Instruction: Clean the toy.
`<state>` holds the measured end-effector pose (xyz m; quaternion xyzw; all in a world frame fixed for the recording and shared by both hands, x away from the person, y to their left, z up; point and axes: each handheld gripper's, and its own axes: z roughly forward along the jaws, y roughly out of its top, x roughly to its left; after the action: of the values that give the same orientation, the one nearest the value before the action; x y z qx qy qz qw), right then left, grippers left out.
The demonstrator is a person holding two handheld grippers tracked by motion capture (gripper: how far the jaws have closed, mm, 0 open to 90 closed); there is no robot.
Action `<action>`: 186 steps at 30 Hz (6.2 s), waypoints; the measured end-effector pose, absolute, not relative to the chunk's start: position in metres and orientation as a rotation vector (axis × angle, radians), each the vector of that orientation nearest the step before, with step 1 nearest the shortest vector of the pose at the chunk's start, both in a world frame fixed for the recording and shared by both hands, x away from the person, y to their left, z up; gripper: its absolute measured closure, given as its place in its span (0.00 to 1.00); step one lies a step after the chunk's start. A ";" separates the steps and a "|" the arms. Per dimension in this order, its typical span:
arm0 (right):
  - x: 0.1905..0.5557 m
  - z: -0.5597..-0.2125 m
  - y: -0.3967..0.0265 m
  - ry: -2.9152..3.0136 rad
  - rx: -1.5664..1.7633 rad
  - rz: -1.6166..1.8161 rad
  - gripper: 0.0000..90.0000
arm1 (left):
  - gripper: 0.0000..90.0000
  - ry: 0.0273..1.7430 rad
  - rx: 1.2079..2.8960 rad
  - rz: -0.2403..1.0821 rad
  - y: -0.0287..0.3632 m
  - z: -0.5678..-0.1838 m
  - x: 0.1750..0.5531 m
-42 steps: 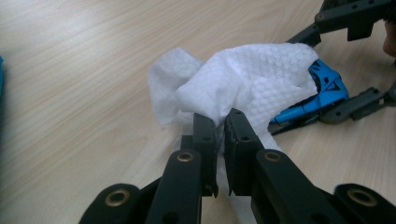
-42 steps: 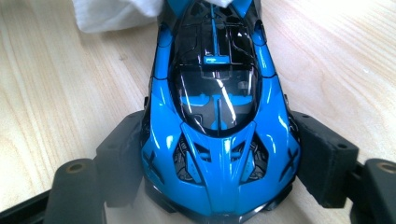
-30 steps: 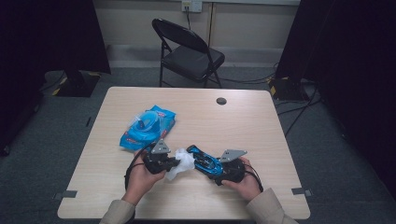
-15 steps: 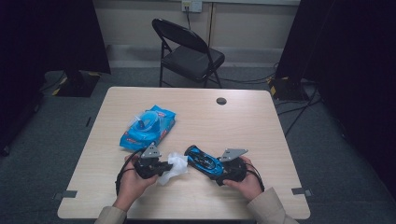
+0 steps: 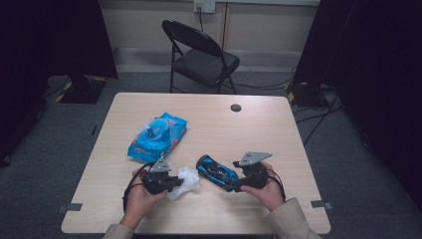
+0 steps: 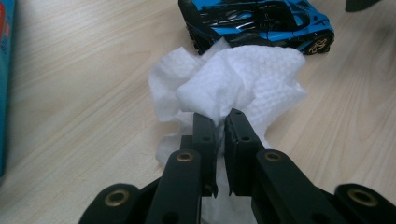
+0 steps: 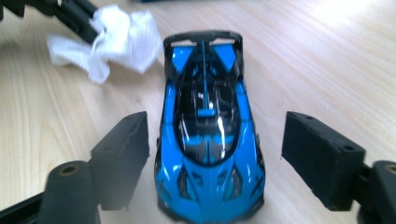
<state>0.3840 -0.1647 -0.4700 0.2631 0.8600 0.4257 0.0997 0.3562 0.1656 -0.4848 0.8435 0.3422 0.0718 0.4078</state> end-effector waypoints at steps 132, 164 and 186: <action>0.406 -0.486 -0.126 2.563 0.752 1.231 0.53 | 0.95 0.602 2.219 0.004 0.032 -0.486 0.335; 0.406 -0.487 -0.126 2.555 0.749 1.242 0.53 | 0.95 1.044 2.070 0.292 0.161 -0.477 0.383; 0.406 -0.488 -0.124 2.549 0.740 1.242 0.53 | 0.95 1.047 2.152 0.298 0.115 -0.492 0.386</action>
<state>0.4058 -0.1245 -0.4876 0.2511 0.8650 0.4215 0.1055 0.3862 0.1151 -0.4921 0.8335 0.4055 0.1152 0.3571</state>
